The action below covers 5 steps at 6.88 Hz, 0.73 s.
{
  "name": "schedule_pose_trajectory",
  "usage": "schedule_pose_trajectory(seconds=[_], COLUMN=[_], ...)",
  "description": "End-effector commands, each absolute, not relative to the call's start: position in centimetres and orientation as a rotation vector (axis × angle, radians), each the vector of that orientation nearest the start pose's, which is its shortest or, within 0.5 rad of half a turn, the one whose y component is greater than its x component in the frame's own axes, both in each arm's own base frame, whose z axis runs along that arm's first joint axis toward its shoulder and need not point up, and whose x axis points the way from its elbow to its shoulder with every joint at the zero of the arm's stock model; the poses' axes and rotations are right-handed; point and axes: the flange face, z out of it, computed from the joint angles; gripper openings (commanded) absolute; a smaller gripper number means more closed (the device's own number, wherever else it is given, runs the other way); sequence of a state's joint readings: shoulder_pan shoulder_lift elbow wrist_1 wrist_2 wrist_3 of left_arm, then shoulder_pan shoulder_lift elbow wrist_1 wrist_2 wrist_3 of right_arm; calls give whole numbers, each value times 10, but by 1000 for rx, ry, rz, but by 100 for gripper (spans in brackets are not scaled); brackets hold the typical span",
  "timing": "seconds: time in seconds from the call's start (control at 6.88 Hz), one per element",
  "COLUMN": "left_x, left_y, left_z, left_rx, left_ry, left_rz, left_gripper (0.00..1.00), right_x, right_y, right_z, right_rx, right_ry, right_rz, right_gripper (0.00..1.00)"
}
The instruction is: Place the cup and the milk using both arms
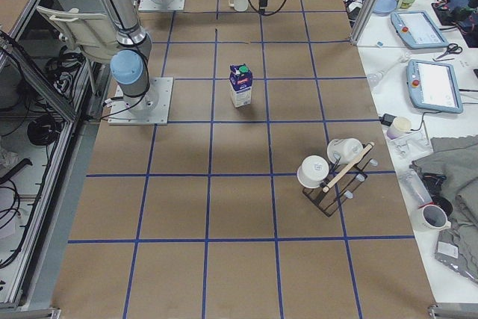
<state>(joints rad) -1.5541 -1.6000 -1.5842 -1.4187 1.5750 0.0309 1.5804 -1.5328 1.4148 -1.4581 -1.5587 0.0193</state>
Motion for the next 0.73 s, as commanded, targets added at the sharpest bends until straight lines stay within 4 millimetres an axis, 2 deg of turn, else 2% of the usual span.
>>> schedule_pose_trajectory(seconds=[0.0, 0.15, 0.58], left_x=[-120, -118, -115], left_y=[-509, -503, -504], left_z=[472, 470, 471], left_rx=[19, 47, 41], left_ry=[3134, 3128, 3130], left_rz=[-142, -136, -146], left_gripper=[100, 100, 100], right_x=[138, 139, 139], right_y=[-504, -504, -504], right_z=[533, 533, 533], right_rx=[17, 14, 14], right_ry=[3132, 3132, 3132], right_rz=[0, -2, 3], right_gripper=[100, 100, 100])
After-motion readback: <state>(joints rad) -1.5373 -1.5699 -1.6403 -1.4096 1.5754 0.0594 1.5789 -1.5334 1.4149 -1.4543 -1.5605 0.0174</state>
